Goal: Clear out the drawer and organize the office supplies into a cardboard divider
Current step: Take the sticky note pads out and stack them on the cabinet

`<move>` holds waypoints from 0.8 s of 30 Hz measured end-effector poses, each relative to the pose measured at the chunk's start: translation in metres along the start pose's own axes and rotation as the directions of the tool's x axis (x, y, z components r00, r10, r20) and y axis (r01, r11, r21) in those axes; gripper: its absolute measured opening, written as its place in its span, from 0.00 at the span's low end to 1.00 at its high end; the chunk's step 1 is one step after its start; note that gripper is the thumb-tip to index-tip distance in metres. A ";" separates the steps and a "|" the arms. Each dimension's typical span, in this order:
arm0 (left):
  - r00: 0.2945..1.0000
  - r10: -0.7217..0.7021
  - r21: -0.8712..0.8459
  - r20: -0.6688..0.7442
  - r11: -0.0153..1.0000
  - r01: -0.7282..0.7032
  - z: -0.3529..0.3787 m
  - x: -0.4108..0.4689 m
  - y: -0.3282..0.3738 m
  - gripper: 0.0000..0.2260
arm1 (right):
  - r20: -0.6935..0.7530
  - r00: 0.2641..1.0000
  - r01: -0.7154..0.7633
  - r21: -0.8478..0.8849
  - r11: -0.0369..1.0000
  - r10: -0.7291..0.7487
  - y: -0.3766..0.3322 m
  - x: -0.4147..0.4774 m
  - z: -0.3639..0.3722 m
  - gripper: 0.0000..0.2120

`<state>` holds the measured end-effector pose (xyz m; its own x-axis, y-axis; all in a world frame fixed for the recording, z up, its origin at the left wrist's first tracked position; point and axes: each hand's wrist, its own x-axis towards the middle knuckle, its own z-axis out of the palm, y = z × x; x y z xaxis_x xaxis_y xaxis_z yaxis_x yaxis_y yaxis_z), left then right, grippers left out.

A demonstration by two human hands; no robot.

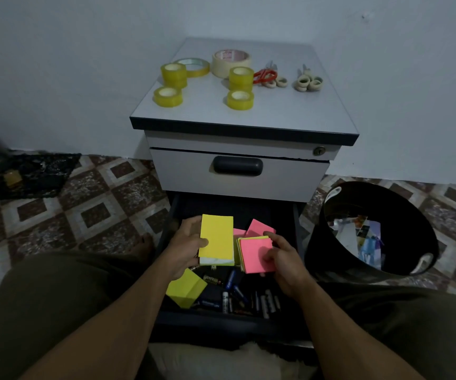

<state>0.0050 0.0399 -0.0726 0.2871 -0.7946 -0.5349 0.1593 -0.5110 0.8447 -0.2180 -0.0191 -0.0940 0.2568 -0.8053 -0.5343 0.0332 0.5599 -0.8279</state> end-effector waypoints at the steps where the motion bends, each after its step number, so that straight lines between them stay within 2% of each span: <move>1: 1.000 -0.003 -0.009 0.009 1.000 0.003 0.001 -0.001 0.000 0.29 | -0.002 1.000 0.008 0.012 1.000 -0.008 -0.001 0.000 0.001 0.25; 5: 0.999 0.002 0.002 0.047 1.000 -0.002 0.005 -0.007 0.003 0.36 | 0.008 1.000 0.030 0.020 0.999 -0.030 -0.005 -0.004 0.004 0.26; 12: 0.997 0.018 0.014 0.075 1.000 -0.019 0.007 -0.014 0.006 0.35 | 0.018 0.999 0.040 -0.004 0.999 -0.040 -0.012 -0.009 0.003 0.26; 18: 0.994 0.087 0.002 0.071 0.996 -0.088 0.004 -0.021 0.011 0.36 | 0.018 0.997 0.080 -0.014 0.997 -0.080 -0.022 -0.017 0.006 0.25; 20: 0.989 0.134 0.012 0.058 0.991 -0.135 0.003 -0.027 0.016 0.34 | 0.030 0.994 0.104 0.017 0.994 -0.104 -0.032 -0.025 0.008 0.24; 24: 0.962 0.256 -0.026 0.095 0.967 -0.255 0.000 -0.045 0.034 0.25 | 0.053 0.971 0.237 -0.048 0.970 -0.234 -0.061 -0.049 0.008 0.25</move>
<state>-0.0029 0.0582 -0.0200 0.2273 -0.9265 -0.3000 0.1050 -0.2829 0.9534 -0.2245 -0.0116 -0.0160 0.2925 -0.9025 -0.3160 0.0469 0.3436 -0.9380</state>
